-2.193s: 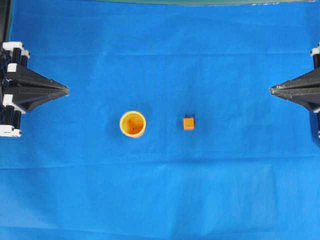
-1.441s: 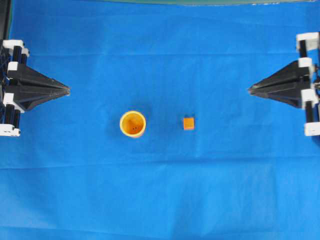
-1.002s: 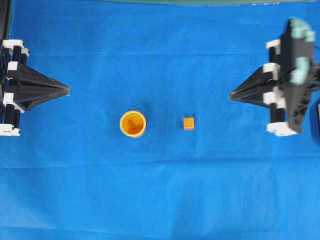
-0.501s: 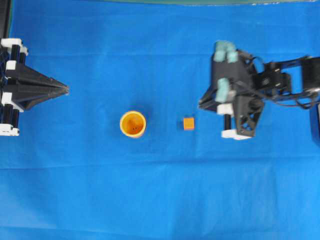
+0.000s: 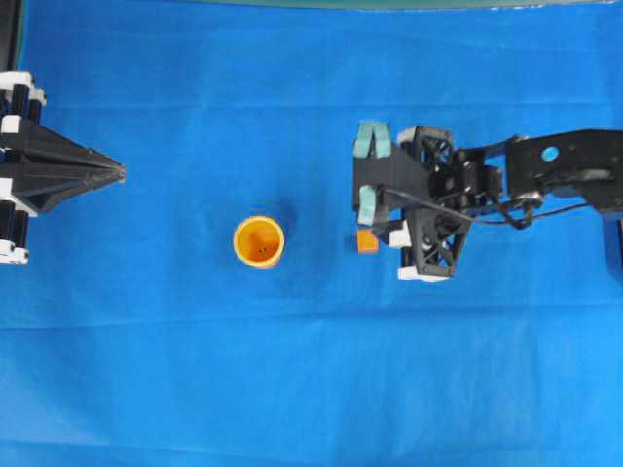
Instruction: Move the block forward with right arm.
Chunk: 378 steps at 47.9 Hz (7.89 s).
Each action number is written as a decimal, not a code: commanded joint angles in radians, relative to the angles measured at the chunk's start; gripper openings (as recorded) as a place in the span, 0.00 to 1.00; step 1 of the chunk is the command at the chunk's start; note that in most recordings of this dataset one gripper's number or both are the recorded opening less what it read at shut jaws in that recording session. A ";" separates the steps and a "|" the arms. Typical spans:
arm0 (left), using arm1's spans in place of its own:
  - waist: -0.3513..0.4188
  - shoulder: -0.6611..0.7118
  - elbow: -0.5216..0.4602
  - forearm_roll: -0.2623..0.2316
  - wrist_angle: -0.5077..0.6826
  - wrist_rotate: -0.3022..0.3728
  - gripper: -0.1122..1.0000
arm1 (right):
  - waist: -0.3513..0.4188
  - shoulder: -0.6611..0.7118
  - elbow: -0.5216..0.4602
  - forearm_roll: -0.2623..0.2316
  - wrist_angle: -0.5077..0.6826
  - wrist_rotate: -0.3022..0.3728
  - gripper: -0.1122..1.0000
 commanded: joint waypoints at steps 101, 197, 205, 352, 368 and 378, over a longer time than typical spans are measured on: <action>0.002 0.012 -0.038 0.002 -0.003 0.000 0.10 | 0.043 0.107 -0.023 -0.035 -0.048 0.005 0.47; 0.002 0.012 -0.038 0.003 0.003 -0.005 0.10 | 0.403 -0.189 -0.362 -0.038 0.456 0.140 0.47; 0.003 0.014 -0.038 0.003 0.003 0.000 0.10 | 0.442 -0.179 -0.396 -0.038 0.477 0.189 0.46; 0.003 0.012 -0.038 0.003 0.014 -0.002 0.10 | 0.611 -0.063 -0.541 -0.028 0.327 0.293 0.47; 0.002 0.014 -0.038 0.003 0.014 -0.003 0.10 | 0.611 -0.063 -0.543 -0.028 0.327 0.293 0.47; 0.003 0.012 -0.040 0.003 0.014 -0.005 0.10 | 0.611 -0.063 -0.541 -0.028 0.327 0.293 0.47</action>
